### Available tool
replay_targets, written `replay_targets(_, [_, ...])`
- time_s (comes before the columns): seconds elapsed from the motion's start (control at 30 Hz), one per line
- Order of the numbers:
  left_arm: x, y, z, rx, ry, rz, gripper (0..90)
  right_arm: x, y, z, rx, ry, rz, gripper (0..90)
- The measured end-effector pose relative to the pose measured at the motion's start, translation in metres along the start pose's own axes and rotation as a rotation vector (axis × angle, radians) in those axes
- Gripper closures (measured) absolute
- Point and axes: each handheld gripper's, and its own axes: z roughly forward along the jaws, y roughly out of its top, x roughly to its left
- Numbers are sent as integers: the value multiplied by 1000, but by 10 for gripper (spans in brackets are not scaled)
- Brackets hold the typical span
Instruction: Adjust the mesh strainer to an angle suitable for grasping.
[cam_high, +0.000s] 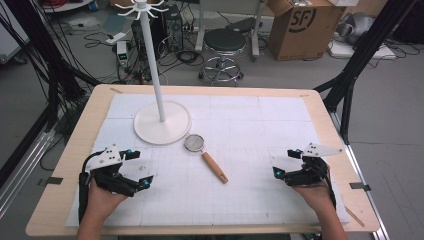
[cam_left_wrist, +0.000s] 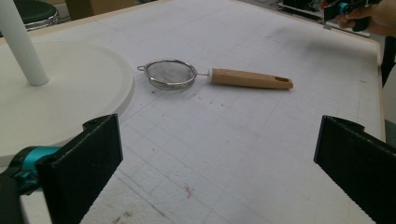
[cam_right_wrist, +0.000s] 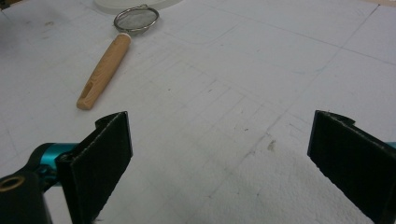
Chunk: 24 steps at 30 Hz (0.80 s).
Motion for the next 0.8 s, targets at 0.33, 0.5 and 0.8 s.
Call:
replay_targets(0.33, [0,1,7,13,-15,7,17,4,5,1,-6,8,-20,166])
replay_targets(0.5, [-1,1,4,6,-12,9,17,12,20,11,5,13,-47,165])
replay_targets(0.8, [1,0,-1,-6,-4,2,17,22,36,25,21,35,-86,165])
